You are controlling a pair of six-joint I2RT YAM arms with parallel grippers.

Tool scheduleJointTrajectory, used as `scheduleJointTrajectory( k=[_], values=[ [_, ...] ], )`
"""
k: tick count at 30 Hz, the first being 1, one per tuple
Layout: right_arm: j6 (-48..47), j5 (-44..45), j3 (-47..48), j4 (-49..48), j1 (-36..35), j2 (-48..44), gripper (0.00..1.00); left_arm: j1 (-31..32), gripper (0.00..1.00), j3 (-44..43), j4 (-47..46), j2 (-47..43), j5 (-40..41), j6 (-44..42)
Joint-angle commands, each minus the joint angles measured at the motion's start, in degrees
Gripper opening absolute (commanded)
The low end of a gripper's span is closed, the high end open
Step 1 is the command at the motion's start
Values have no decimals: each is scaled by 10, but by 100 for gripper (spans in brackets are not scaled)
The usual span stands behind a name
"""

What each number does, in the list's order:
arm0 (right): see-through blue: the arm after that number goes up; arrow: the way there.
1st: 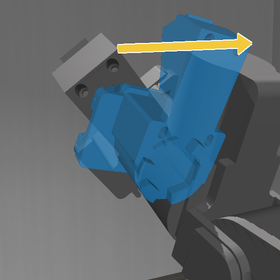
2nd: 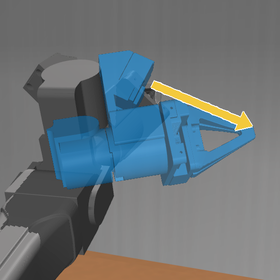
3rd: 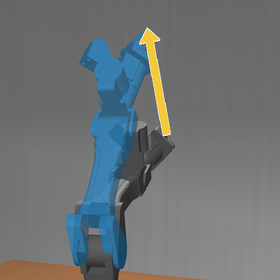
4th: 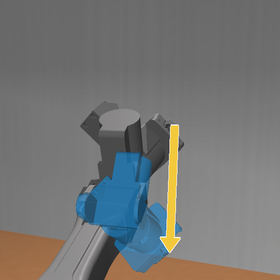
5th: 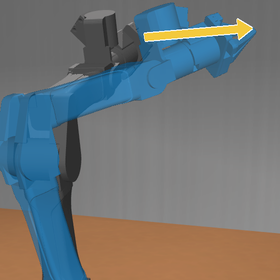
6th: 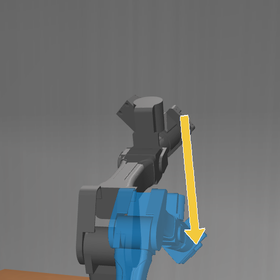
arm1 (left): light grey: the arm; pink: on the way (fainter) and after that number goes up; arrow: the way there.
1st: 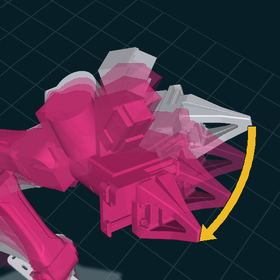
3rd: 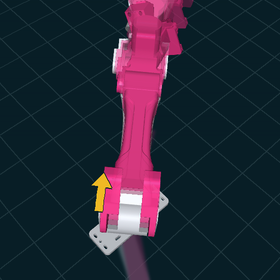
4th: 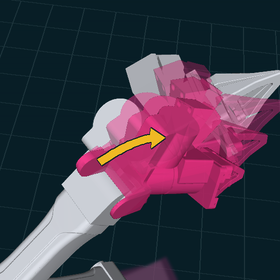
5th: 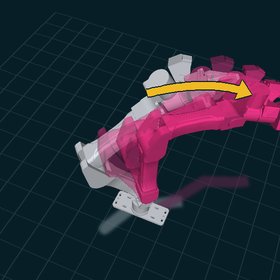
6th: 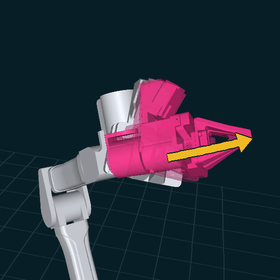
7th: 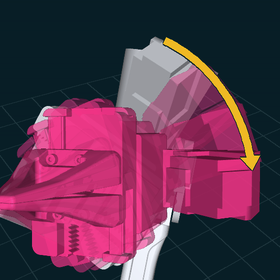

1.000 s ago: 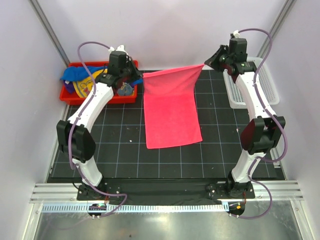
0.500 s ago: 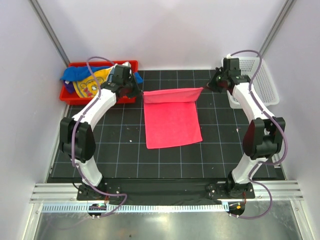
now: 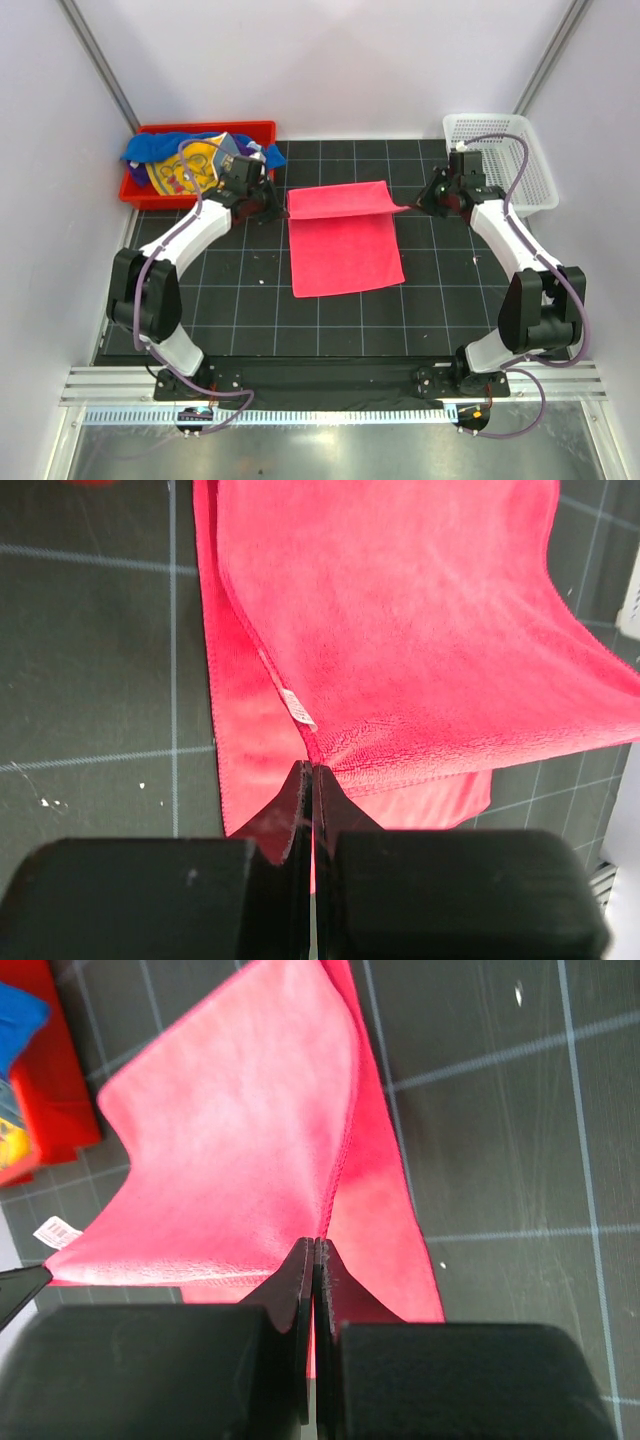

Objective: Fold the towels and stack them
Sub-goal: Fold the towel

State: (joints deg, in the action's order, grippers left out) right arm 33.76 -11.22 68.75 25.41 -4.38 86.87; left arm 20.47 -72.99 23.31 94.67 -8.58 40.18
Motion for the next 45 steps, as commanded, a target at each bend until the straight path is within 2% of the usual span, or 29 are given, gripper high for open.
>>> scheduleJointTrajectory(
  k=[1, 11, 25, 37, 45],
  values=[
    [3, 7, -32, -34, 2, -30, 1, 9, 0, 31, -29, -20, 2, 7],
    [-6, 8, -67, -37, -5, -39, 1, 26, 0, 51, -36, -34, -3, 17],
    [-12, 10, -2, 10, -9, -71, 1, 26, 0, 18, 19, -81, 29, 7],
    [-11, 16, -56, -5, -28, -86, 1, 26, 0, 48, 12, -91, 17, 9],
    [-4, 16, -132, -29, -37, -100, 1, 33, 0, 108, -27, -86, -9, 21]
  ],
)
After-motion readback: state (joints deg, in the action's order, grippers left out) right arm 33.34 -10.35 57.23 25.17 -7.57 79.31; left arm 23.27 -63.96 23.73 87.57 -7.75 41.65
